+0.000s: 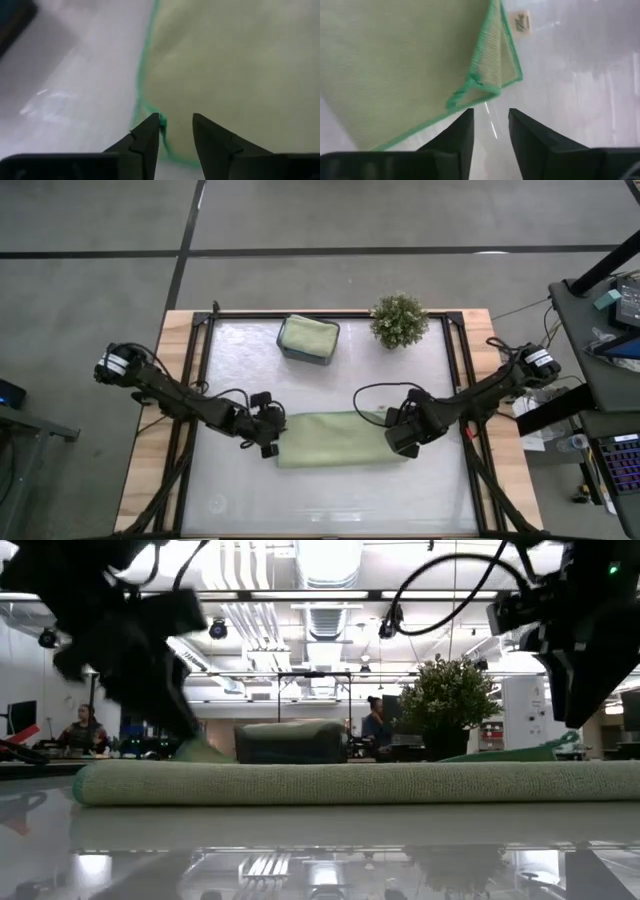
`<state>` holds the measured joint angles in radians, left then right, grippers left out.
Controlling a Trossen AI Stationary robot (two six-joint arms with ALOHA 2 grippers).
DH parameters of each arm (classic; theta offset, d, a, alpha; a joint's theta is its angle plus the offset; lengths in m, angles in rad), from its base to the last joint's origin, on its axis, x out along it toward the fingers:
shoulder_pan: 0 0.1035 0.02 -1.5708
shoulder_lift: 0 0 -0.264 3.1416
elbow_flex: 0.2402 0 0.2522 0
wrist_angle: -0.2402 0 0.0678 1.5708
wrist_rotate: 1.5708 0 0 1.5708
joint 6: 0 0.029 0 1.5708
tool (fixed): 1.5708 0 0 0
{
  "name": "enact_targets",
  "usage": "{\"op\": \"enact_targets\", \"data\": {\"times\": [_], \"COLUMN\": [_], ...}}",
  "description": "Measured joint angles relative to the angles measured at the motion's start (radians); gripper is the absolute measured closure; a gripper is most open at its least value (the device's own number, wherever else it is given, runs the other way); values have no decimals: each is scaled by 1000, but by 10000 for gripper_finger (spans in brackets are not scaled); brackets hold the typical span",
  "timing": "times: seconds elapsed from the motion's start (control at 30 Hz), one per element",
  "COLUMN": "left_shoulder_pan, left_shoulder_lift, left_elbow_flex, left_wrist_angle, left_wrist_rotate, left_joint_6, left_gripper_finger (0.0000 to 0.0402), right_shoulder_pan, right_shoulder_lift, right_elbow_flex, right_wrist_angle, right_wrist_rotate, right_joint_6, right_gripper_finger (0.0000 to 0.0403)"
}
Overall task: Fold microfiber towels
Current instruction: Fold the green microfiber towel
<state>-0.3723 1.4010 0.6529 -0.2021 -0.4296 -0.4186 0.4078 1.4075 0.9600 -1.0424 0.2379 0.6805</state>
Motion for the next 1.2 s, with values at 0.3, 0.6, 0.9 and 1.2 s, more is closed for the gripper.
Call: {"op": "enact_targets", "data": {"times": [0.3,0.6,0.9,1.2], "left_shoulder_pan": [-4,-36,-89,-94], "left_shoulder_lift": [-91,-72,-5,59], "left_elbow_flex": [-11,-22,-22,-22], "left_wrist_angle": [385,770,973,1085], "left_wrist_rotate": [60,200,410,597], "left_joint_6": [-21,133,371,500], "left_gripper_finger": [297,297,297,297], "right_shoulder_pan": [77,160,146,140], "right_shoulder_lift": [-97,-139,-128,-129], "right_elbow_flex": [-36,-212,-517,-623], "right_wrist_angle": [201,765,1584,1910], "right_wrist_rotate": [139,329,339,368], "right_joint_6": [-36,-284,-682,-801], "right_gripper_finger": [275,292,312,332]}}
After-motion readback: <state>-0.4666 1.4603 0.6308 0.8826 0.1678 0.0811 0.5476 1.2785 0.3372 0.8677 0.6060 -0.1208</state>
